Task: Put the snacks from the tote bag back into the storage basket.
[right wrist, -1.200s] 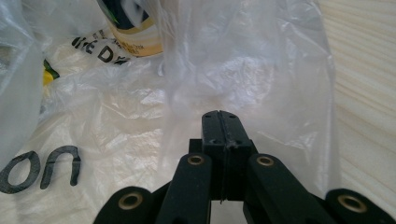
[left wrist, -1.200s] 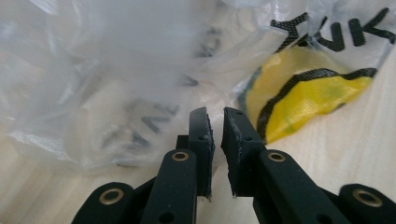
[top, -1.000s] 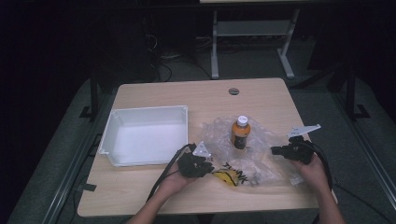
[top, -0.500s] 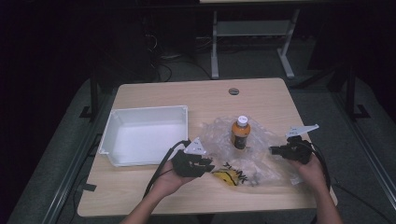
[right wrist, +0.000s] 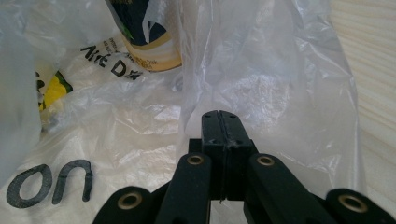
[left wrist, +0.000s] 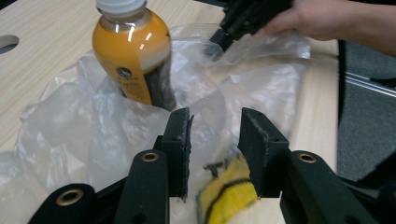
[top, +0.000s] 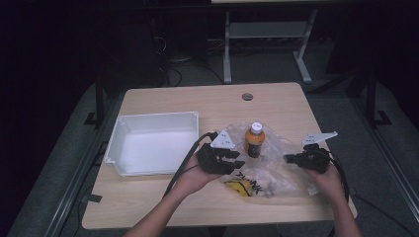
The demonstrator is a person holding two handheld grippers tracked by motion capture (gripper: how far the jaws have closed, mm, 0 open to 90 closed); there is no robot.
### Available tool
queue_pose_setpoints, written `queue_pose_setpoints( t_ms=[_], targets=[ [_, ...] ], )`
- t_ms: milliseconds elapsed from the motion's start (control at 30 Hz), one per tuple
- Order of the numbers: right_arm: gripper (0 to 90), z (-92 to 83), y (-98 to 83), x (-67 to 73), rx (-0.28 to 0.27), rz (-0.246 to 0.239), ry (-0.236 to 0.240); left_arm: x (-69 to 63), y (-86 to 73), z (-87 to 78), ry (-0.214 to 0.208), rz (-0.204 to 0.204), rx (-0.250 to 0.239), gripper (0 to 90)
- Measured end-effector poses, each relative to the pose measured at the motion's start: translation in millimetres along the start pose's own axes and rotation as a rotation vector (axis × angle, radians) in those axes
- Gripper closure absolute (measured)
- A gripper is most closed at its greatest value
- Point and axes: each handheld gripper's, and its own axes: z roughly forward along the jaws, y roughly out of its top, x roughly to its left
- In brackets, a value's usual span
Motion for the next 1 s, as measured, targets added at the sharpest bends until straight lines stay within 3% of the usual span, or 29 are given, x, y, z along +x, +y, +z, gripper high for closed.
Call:
queue_pose_setpoints(
  t_ms=[300, 567, 733, 900, 1000],
  targets=[
    [84.9, -3.4, 0.3, 0.4, -0.024, -0.006, 0.009, 8.0, -5.7, 31.5, 0.048, -0.025, 0.037, 56.1],
    [69.0, -9.0, 3.2, 2.3, -0.069, -0.006, 0.012, 14.4, -22.0, 52.6, 0.104, -0.054, 0.066, 59.4],
    [61.0, -19.3, 8.7, 5.7, -0.132, -0.027, 0.027, 16.3, -31.7, 60.9, 0.129, -0.083, 0.057, 62.2],
    [57.2, -14.4, 12.8, 9.2, -0.122, -0.043, 0.061, 18.3, -38.5, 65.6, 0.135, -0.119, 0.057, 63.4],
    [59.3, -7.7, 16.1, 11.7, -0.105, -0.053, 0.052, 19.3, -44.5, 69.5, 0.138, -0.127, 0.068, 64.3]
  ],
)
